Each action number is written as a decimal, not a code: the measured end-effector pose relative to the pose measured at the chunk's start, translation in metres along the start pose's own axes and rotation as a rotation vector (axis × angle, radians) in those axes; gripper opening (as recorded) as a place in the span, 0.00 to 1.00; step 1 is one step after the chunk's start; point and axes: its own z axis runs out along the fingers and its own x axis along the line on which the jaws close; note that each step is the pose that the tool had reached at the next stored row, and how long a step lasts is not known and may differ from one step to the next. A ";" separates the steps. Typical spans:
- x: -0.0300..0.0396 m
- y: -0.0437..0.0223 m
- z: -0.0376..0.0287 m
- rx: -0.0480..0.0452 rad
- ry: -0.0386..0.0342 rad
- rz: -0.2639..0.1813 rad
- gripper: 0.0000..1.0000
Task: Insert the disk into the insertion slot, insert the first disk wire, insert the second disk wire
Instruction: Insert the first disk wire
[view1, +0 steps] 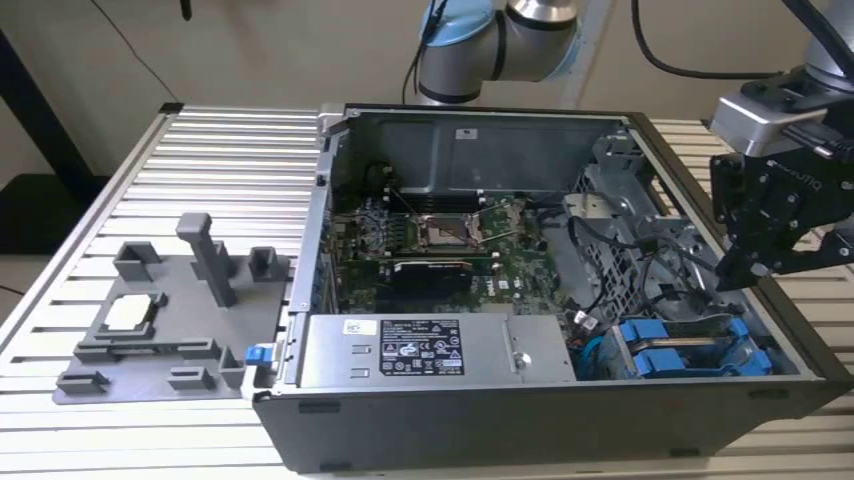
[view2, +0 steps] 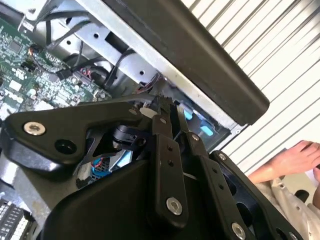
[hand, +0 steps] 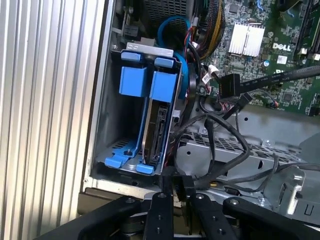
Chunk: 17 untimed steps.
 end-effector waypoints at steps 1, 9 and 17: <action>0.0003 0.0021 -0.0001 0.0007 -0.0005 0.000 0.19; 0.0069 0.0137 -0.0001 0.0036 -0.0032 0.001 0.19; 0.0151 0.0236 0.0006 0.0085 -0.0072 0.001 0.19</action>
